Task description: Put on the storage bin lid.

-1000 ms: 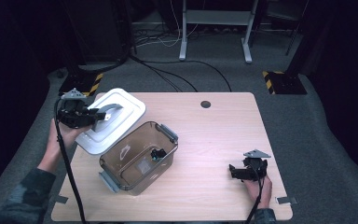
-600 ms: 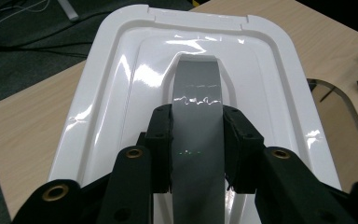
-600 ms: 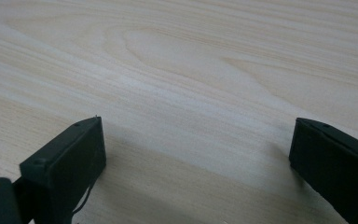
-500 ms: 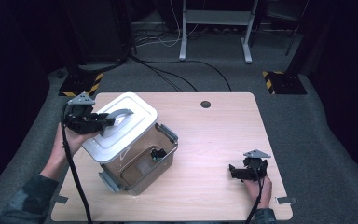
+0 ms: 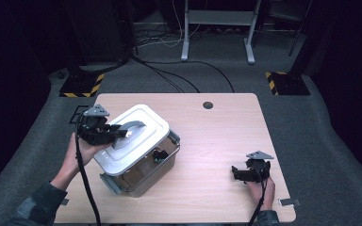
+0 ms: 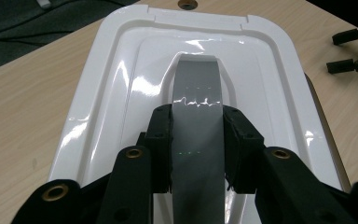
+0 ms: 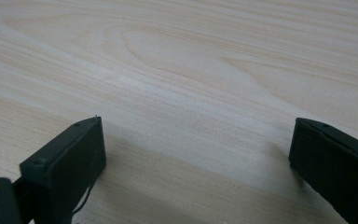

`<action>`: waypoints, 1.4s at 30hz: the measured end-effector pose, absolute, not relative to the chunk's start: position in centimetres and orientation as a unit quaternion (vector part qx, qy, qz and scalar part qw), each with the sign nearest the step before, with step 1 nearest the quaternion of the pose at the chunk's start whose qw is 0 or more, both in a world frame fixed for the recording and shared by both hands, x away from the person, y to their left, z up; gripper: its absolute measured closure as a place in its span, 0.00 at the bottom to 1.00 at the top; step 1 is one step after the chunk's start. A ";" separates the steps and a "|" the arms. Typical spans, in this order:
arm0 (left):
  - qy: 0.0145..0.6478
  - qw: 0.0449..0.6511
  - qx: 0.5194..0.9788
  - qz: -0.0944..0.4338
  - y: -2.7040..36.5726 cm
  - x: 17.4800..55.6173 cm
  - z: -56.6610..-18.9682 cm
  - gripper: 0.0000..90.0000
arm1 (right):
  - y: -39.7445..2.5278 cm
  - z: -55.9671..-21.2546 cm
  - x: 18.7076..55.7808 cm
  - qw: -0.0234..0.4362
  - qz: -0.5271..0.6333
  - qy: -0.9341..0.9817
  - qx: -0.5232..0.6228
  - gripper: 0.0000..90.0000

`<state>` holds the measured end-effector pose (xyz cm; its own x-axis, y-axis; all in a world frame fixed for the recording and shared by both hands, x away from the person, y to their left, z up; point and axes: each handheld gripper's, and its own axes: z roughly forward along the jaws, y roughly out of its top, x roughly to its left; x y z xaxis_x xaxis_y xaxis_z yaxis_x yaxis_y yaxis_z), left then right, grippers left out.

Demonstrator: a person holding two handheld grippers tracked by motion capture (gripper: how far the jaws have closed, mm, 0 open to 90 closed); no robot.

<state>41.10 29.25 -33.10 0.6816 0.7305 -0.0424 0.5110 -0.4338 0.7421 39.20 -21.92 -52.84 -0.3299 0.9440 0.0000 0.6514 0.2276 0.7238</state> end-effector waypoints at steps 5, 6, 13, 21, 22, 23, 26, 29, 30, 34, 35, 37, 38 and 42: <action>0.371 0.378 0.837 0.135 28.5 41.0 -34.0 0.74 | -21.9 -52.8 39.2 0.228 0.321 0.750 0.532 0.03; 0.374 0.379 0.836 0.132 28.3 40.9 -34.2 0.74 | -21.9 -52.8 39.2 0.228 0.321 0.750 0.532 0.03; 0.372 0.377 0.840 0.119 27.5 40.6 -35.5 0.74 | -21.9 -52.8 39.2 0.228 0.321 0.750 0.532 0.03; 0.372 0.382 0.838 0.113 27.0 40.2 -36.5 0.74 | -21.9 -52.8 39.2 0.228 0.321 0.749 0.532 0.03; 0.372 0.383 0.838 0.111 27.0 40.1 -36.5 0.74 | -21.9 -52.8 39.2 0.228 0.321 0.749 0.532 0.03; 0.373 0.382 0.838 0.111 26.9 40.0 -36.6 0.74 | -21.9 -52.8 39.2 0.228 0.321 0.750 0.532 0.03; 0.371 0.380 0.840 0.112 26.9 39.8 -36.6 0.74 | -21.9 -52.8 39.2 0.228 0.321 0.750 0.532 0.03; 0.372 0.379 0.840 0.112 26.8 39.4 -36.7 0.74 | -21.9 -52.8 39.2 0.228 0.321 0.750 0.532 0.03; 0.371 0.377 0.841 0.112 26.7 39.3 -36.7 0.74 | -21.9 -52.8 39.2 0.228 0.321 0.750 0.532 0.03; 0.368 0.372 0.844 0.119 26.4 39.0 -36.9 0.72 | -21.9 -52.8 39.2 0.228 0.321 0.749 0.532 0.03; 0.367 0.369 0.845 0.120 26.3 38.9 -37.0 0.72 | -21.9 -52.8 39.2 0.228 0.321 0.750 0.532 0.03; 0.367 0.365 0.847 0.126 26.1 38.8 -37.2 0.70 | -21.9 -52.8 39.2 0.228 0.321 0.750 0.531 0.03; 0.363 0.360 0.850 0.127 26.0 38.8 -37.2 0.69 | -21.9 -52.8 39.2 0.228 0.321 0.750 0.532 0.03; 0.362 0.351 0.852 0.137 25.8 38.7 -37.3 0.62 | -21.9 -52.8 39.2 0.228 0.321 0.750 0.532 0.03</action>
